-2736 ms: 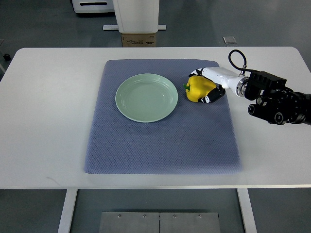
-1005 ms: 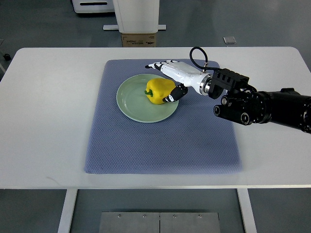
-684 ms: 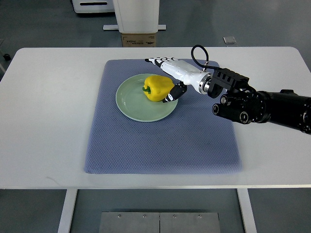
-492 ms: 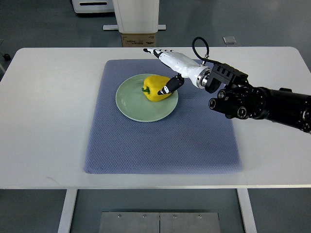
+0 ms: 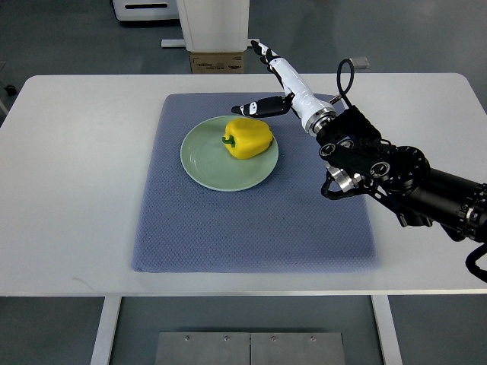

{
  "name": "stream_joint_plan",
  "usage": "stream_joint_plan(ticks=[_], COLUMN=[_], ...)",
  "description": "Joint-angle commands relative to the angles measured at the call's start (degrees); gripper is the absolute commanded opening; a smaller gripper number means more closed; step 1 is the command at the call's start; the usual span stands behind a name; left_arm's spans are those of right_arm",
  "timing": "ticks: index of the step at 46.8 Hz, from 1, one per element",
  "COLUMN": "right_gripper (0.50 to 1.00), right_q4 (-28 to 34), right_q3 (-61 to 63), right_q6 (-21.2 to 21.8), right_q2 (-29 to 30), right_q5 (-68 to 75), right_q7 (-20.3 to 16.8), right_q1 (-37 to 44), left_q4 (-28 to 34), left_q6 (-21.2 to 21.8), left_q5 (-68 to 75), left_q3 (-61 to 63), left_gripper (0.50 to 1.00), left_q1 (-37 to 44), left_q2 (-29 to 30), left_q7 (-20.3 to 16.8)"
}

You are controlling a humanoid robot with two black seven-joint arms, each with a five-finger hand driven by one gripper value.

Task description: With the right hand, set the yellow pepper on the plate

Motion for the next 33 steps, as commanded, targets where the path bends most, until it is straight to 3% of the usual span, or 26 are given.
stream_joint_plan(ticks=[1,17,23,33], right_gripper=[1.000,1.000,1.000,1.000], right_q4=[0.00,0.61,0.52,-1.41], right_q3=[5.01,6.95,10.54,26.01], right_q6=[-0.05,1.79,7.58,21.82], right_q2=[0.00,-1.85,-2.64,-4.66], right_q5=[-0.04,-0.04,3.11,17.53], right_q7=[0.16,0.34,0.08,-3.08], right_q1=[-1.74,-5.87,-7.89,-12.64], left_q4=[-0.02,-0.02,-0.02,-0.02], left_q6=[0.00,0.00,0.00,0.00], left_q5=[-0.04,0.05,-0.04,0.05], left_q3=[0.00,0.00,0.00,0.00], left_gripper=[1.000,1.000,1.000,1.000], left_q1=[-0.01,-0.01,-0.01,-0.01], left_q2=[0.00,0.00,0.00,0.00], left_q7=[0.00,0.00,0.00,0.00])
